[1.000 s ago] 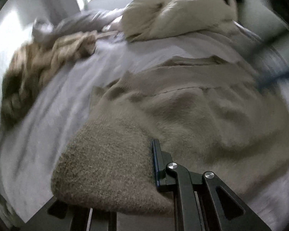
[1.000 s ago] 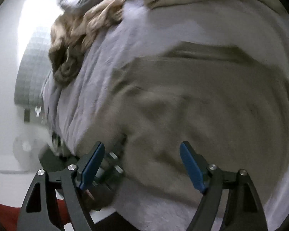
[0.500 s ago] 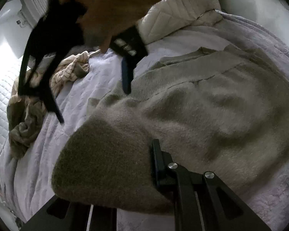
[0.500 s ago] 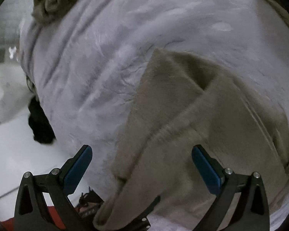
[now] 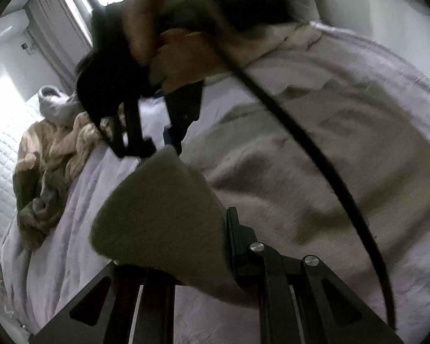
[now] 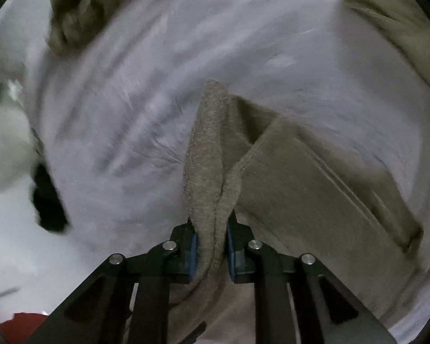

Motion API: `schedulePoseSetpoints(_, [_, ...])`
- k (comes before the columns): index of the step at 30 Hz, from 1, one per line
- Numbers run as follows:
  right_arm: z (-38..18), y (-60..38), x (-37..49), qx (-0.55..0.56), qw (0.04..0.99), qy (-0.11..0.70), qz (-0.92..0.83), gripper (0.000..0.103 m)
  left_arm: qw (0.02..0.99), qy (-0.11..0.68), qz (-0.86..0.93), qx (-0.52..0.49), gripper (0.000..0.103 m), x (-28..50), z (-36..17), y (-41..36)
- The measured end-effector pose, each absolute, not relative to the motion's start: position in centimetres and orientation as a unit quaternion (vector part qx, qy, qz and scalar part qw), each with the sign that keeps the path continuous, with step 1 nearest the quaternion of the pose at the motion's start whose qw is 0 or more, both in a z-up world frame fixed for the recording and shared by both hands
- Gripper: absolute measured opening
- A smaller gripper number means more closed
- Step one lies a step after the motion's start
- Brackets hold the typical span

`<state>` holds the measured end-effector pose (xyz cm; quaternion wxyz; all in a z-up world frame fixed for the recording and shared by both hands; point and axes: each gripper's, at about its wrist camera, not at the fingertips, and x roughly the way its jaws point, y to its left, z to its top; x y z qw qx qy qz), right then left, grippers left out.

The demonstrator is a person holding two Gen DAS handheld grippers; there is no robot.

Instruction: Fold small clothes

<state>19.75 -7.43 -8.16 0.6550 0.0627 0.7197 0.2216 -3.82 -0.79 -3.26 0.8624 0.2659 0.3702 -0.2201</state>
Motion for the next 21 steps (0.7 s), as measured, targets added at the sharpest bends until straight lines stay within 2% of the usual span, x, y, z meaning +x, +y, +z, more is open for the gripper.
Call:
schedulePoseSetpoints(8, [-0.2, -21.6, 13.9, 0.218, 0.736, 0.604, 0.213, 0.017, 0.86, 0.305, -0.3, 0.278, 0.016, -7.0, 2.1, -6.0])
schedulePoseSetpoints(12, [1.0, -30.3, 8.5, 0.28, 0.776, 0.536, 0.179, 0.017, 0.843, 0.279, -0.355, 0.294, 0.016, -9.2, 3.0, -10.1])
schedulePoseSetpoints(16, [-0.9, -36.7, 2.4, 0.338, 0.788, 0.497, 0.131, 0.017, 0.813, 0.277, -0.404, 0.314, 0.016, -11.7, 1.5, -14.1])
schedulePoseSetpoints(21, [-10.7, -43.0, -3.8, 0.42, 0.747, 0.514, 0.028, 0.017, 0.759, 0.306, -0.449, 0.359, 0.016, -14.4, -4.1, -18.2])
